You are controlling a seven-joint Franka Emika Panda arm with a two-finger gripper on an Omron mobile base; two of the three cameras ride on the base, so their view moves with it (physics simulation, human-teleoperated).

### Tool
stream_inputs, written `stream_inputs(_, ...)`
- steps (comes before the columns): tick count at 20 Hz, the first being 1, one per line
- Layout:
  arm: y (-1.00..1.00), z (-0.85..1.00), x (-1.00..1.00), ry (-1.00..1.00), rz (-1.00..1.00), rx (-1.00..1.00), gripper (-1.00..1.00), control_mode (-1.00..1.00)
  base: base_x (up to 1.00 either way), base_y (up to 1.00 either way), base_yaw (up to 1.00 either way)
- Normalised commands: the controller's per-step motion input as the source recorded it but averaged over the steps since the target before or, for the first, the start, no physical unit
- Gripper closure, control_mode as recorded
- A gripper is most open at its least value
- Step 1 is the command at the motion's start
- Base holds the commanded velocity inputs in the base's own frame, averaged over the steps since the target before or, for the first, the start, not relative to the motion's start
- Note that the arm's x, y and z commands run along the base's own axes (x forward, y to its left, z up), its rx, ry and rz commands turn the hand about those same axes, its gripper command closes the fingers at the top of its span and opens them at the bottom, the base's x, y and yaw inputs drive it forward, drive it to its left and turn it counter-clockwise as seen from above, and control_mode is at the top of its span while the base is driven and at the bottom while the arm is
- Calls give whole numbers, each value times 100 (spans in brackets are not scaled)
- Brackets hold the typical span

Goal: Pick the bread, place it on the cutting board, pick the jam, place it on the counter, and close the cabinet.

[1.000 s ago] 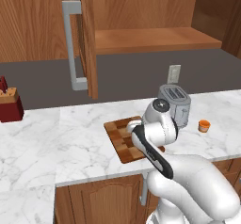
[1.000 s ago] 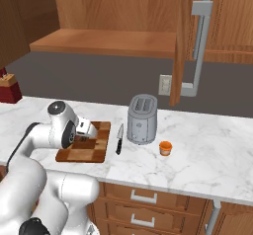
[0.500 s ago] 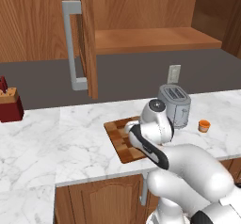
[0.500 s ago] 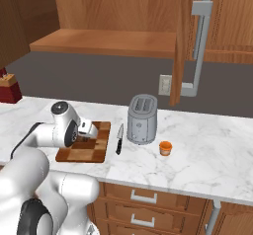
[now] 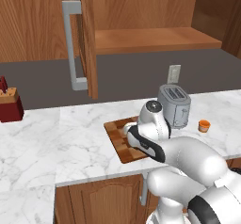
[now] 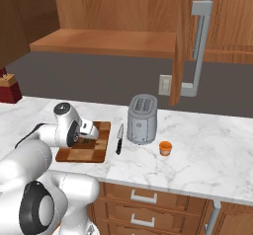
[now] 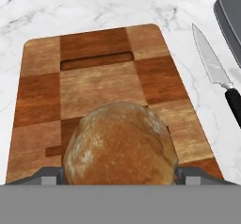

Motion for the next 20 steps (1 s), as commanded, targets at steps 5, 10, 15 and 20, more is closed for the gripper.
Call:
stream_inputs(5,0,-11,0,0,0,0,100,-100,0,0,0)
stream_inputs(10,0,-3,0,2,0,0,100,-100,0,0,0)
stream_inputs(15,0,0,0,3,0,0,-100,-100,0,0,0)
stream_inputs(20,0,0,0,0,0,0,-100,-100,0,0,0)
